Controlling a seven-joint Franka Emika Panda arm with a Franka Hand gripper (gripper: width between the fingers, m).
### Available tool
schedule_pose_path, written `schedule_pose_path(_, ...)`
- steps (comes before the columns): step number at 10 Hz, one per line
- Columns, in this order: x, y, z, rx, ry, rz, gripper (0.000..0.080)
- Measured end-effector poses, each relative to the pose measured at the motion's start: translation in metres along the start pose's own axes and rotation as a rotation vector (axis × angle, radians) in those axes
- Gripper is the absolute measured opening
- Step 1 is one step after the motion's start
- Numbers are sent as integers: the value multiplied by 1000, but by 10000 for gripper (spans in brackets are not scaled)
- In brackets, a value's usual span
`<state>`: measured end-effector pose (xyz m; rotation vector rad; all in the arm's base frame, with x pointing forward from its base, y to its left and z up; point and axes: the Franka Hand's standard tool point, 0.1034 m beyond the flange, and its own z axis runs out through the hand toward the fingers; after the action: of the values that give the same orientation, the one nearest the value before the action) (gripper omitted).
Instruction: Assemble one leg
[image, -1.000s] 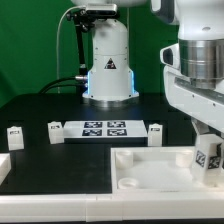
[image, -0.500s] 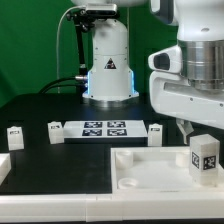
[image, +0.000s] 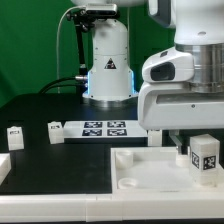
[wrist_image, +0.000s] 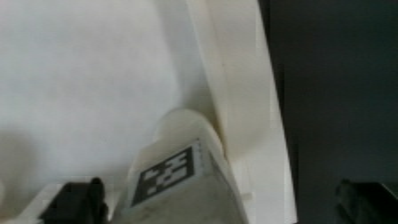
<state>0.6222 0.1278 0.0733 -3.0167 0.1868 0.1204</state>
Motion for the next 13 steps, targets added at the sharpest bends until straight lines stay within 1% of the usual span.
schedule_pose_path(2, 0, 0, 0, -1, 0, -166, 649)
schedule_pose_path(4, 2, -2, -2, -9, 5, -383, 649)
schedule_pose_path(6, 2, -1, -2, -8, 4, -359, 649)
schedule_pose_path(7, 2, -1, -2, -8, 4, -359, 540)
schedule_pose_path(8, 2, -1, -2, -8, 4, -359, 396)
schedule_pose_path(9, 3, 4, -2, -18, 6, -359, 396)
schedule_pose_path(10, 4, 5, -2, -18, 6, -357, 297)
schedule_pose_path(13, 4, 6, -2, -17, 6, -324, 296)
